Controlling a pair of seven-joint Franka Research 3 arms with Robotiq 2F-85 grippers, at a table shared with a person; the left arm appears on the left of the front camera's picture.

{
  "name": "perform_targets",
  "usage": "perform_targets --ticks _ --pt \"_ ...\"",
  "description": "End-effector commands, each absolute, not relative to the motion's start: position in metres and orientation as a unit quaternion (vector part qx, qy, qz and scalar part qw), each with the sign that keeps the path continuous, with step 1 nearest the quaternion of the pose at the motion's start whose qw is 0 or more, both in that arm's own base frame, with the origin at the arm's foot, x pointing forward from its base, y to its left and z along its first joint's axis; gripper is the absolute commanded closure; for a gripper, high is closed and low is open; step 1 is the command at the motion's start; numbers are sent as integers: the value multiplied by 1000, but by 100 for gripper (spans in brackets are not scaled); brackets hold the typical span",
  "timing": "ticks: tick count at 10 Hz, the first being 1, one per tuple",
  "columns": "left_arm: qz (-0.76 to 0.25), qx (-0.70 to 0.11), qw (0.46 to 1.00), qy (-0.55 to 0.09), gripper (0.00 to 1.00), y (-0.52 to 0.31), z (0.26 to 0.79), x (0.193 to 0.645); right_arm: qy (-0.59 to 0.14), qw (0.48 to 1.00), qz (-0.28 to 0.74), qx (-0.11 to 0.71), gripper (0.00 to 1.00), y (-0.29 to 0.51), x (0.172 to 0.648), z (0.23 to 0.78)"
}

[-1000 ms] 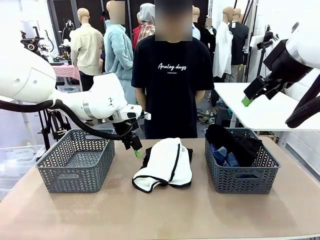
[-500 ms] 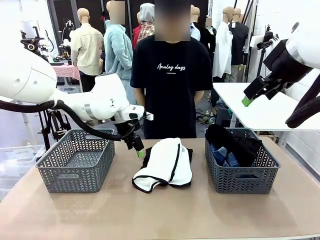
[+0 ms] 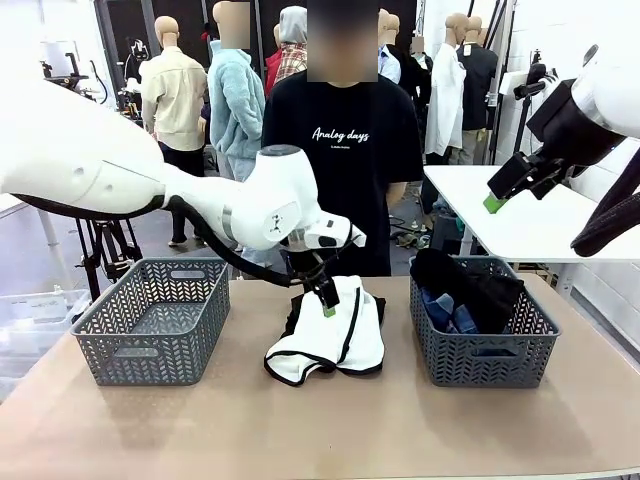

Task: Sort the tops and bottoms.
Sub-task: Lift clothes from the center of the table with your left hand.

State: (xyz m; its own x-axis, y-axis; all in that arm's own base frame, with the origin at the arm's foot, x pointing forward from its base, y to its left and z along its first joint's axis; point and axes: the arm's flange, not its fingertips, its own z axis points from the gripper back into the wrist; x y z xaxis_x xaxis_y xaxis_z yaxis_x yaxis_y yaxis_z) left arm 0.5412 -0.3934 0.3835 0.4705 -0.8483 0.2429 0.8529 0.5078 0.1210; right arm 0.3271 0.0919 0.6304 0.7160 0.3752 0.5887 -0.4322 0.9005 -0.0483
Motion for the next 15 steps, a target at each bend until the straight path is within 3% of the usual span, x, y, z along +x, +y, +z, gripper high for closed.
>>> perform_targets --ticks 1,4,6,8,11,15 --pt "-429 44 884 -179 0 -400 376 544 -306 925 220 42 0 91 326 627" --pt "-340 54 914 -216 0 -410 381 542 -306 925 220 42 0 91 326 627" --pt "-292 8 936 -195 0 -407 381 538 -306 925 220 42 0 91 326 627" --pt "-346 32 914 -210 0 -405 384 546 -306 925 220 42 0 91 326 627" --pt "-291 5 941 -174 0 -398 375 546 -306 925 220 42 0 91 326 627" --pt "-248 -43 951 -179 0 -390 366 550 -306 925 220 42 0 91 326 627"
